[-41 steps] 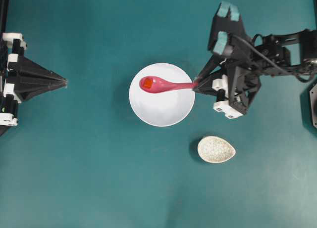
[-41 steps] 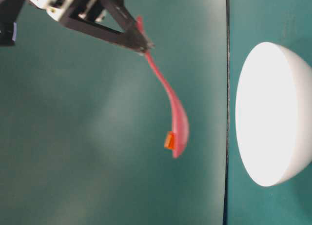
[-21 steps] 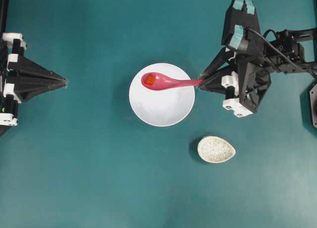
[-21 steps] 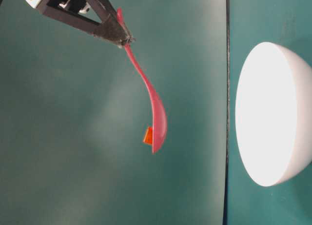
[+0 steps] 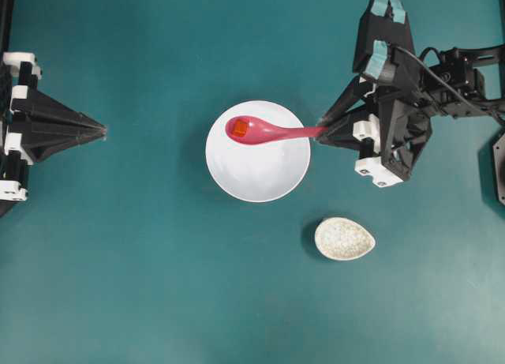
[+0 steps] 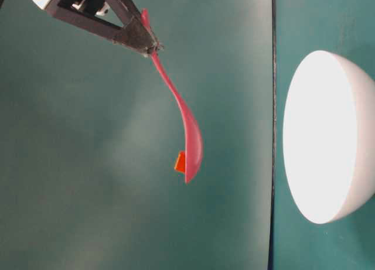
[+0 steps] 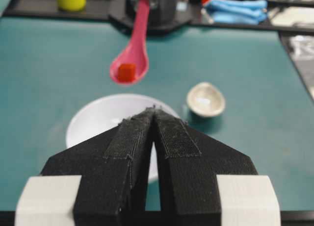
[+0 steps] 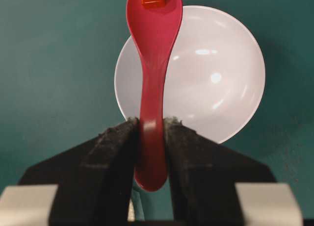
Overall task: Grip the spoon and scoop the red block from the bowl with right arm.
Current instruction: 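Lift the spoon holding the red cube up out of the bowl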
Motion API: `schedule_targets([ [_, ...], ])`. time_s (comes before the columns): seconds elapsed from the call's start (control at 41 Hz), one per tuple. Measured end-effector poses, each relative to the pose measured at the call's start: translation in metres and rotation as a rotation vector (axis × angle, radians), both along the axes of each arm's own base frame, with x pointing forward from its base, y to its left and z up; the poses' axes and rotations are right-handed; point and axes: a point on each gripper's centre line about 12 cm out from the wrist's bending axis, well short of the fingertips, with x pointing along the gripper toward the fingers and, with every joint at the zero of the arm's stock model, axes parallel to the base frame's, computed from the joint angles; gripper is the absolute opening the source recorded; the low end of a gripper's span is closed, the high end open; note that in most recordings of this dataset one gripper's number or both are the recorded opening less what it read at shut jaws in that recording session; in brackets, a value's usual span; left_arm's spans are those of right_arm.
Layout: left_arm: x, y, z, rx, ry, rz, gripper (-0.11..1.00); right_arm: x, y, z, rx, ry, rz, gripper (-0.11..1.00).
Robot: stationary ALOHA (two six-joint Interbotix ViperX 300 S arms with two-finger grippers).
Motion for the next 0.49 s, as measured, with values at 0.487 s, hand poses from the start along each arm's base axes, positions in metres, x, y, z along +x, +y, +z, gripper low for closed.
schedule_targets([
  [0.487, 0.0000, 0.0000, 0.0000, -0.006, 0.000, 0.000, 0.00, 0.0034, -0.0011, 0.0043, -0.006, -0.047, -0.006, 0.26],
])
